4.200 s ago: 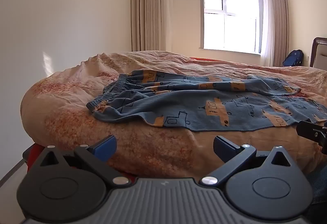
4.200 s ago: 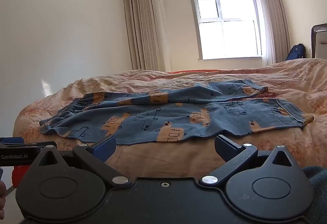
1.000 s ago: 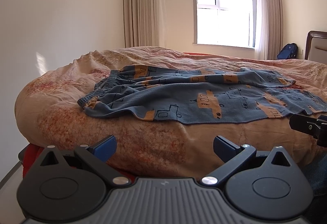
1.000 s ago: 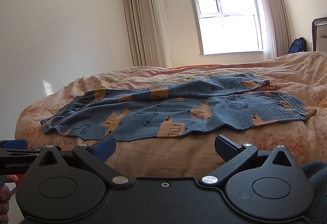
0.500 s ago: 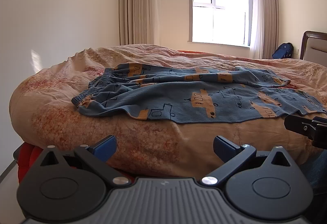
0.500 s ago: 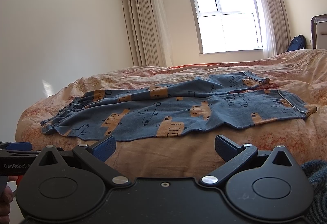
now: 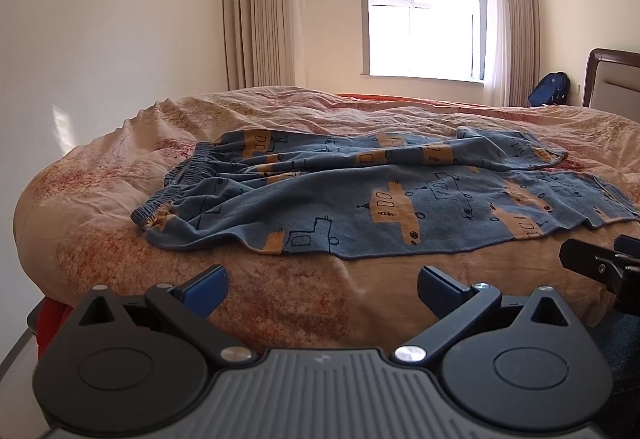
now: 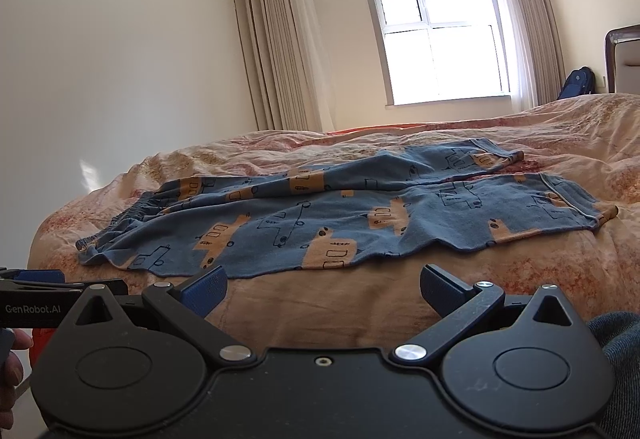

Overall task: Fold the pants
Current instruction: 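Move both tools to the pant leg hems and close both grippers on them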

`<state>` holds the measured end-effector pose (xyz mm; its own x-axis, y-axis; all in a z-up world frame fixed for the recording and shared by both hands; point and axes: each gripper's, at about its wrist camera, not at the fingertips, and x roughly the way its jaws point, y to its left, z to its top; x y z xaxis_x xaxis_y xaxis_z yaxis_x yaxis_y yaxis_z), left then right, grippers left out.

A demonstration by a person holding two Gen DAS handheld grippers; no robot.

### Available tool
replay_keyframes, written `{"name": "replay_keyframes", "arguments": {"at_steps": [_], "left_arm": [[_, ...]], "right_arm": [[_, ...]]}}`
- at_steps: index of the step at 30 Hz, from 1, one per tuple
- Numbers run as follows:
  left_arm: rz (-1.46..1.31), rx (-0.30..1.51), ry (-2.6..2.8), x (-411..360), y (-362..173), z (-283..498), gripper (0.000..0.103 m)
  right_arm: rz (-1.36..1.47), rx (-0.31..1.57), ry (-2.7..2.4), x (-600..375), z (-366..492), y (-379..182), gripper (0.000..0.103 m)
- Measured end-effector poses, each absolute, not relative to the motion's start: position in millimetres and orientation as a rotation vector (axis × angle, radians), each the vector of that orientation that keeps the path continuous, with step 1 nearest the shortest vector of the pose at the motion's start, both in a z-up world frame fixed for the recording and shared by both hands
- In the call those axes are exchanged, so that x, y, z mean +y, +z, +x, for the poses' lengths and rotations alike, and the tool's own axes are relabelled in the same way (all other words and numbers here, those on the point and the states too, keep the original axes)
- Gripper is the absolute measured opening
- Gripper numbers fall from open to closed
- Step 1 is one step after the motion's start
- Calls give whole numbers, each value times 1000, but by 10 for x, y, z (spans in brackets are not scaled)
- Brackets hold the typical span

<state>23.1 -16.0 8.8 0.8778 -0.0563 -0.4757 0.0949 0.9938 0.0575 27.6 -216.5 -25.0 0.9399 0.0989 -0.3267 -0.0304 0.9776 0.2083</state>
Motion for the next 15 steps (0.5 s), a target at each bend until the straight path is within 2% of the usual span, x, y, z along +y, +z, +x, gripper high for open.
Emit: {"name": "replay_keyframes", "arguments": {"at_steps": [15], "left_arm": [[82,491,-75,-175,267,499,103]], "right_arm": [[226,357,67,-2192,328,-252,103]]}}
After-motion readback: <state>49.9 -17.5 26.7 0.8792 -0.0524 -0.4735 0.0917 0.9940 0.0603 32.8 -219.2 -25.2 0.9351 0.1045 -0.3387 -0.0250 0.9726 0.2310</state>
